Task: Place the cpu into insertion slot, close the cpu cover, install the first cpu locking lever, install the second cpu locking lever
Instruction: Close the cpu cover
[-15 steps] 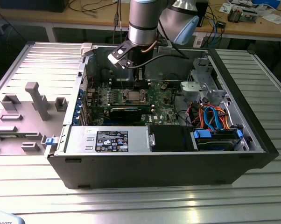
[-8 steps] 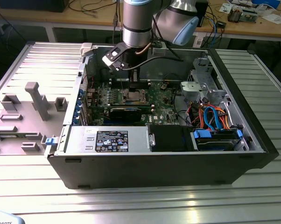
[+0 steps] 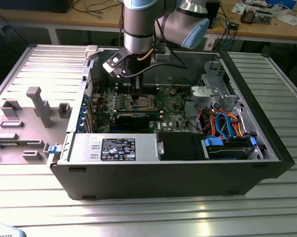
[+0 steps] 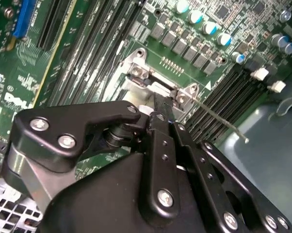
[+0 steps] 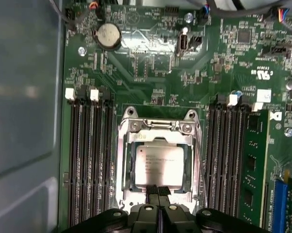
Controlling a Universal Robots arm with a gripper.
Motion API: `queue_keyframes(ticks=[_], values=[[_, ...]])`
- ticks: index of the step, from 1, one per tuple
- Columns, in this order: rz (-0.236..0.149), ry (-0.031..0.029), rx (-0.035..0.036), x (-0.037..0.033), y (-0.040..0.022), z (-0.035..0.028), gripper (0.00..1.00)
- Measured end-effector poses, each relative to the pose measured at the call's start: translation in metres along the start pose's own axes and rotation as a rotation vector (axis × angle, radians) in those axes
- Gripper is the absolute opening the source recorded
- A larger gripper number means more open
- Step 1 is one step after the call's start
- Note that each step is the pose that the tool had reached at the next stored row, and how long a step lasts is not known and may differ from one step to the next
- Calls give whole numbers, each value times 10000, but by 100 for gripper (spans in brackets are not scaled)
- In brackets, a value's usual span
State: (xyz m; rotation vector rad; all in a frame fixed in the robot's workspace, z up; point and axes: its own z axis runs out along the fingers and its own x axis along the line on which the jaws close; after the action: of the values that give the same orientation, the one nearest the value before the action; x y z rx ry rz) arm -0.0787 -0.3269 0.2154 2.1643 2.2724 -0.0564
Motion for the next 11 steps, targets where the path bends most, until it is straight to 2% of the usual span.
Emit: queue_keyframes(ticks=[3, 11], values=[[0, 0, 0, 2, -22, 49, 11], [0, -10, 27, 3, -24, 115, 11]])
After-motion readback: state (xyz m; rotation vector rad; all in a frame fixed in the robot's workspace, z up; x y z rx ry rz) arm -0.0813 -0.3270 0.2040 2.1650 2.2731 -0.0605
